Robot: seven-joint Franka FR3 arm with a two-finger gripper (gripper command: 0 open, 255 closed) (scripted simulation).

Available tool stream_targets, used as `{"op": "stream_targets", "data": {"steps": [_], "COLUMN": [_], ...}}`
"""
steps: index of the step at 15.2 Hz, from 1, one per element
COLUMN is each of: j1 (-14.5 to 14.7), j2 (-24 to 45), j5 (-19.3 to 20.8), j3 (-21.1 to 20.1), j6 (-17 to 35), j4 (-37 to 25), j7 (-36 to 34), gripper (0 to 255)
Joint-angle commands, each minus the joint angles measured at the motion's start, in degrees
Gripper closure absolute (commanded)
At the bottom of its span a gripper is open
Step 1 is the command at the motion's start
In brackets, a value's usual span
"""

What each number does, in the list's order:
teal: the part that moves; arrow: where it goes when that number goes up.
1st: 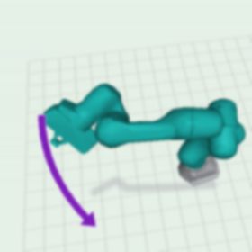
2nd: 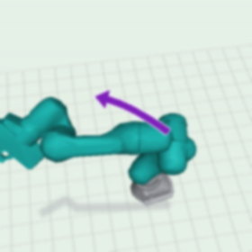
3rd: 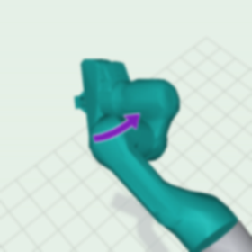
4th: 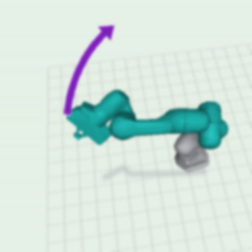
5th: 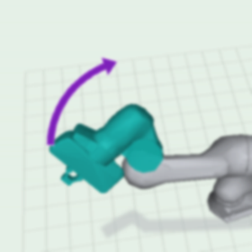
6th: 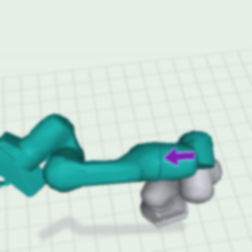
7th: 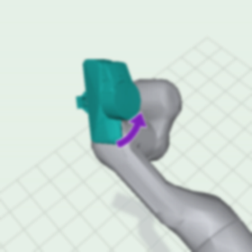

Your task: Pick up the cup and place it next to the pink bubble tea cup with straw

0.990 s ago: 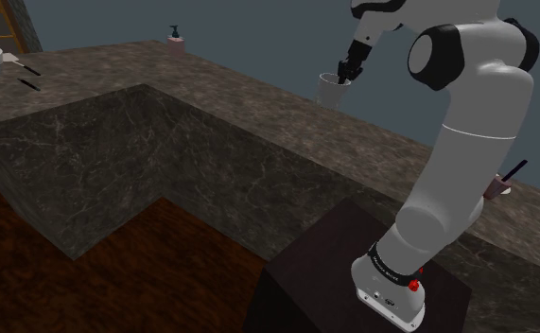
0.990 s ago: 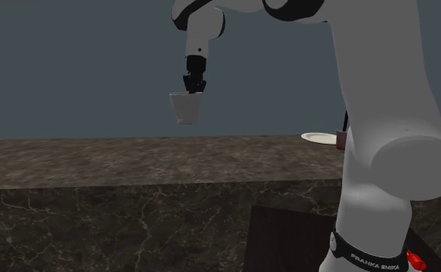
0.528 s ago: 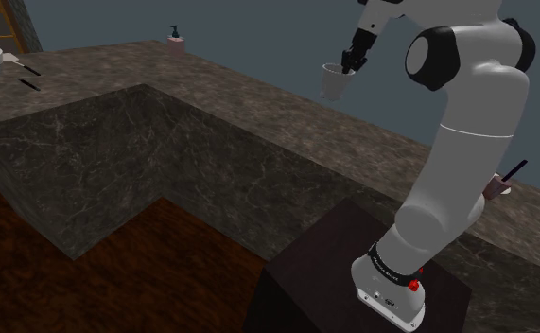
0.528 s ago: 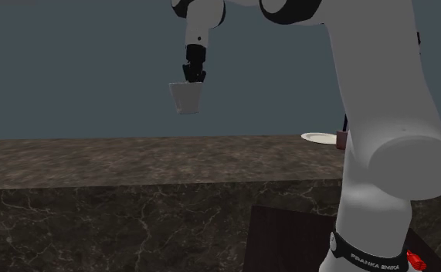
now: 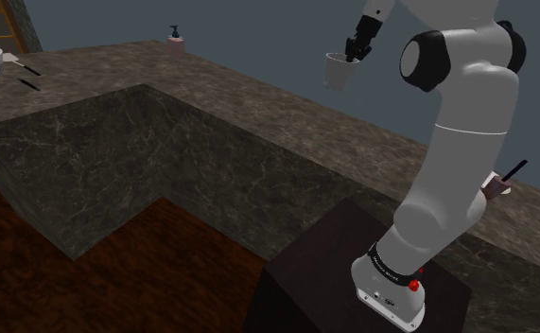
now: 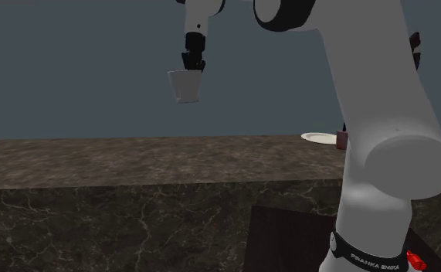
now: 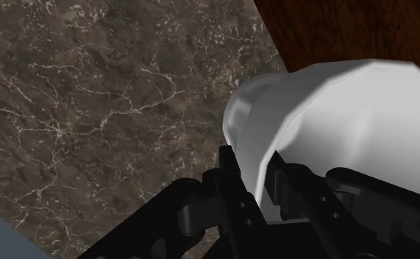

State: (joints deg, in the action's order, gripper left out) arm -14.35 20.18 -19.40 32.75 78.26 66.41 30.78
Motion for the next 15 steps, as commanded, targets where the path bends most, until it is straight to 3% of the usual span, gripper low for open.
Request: {"op": "stream_targets", "data": {"steps": [1,7,15], "j1": [-0.39,0.02,-2.46], "j2": [0.31,-9.61,-18.89], "j5": [-0.23,5.26,11.33], "j3": [0.01,2.49,5.69], "j6": [-1.32,2.05,3.44], "j4": [-1.61,11.34,21.3], "j7": [-0.11,4.9,11.71], "gripper": [255,255,255]}}
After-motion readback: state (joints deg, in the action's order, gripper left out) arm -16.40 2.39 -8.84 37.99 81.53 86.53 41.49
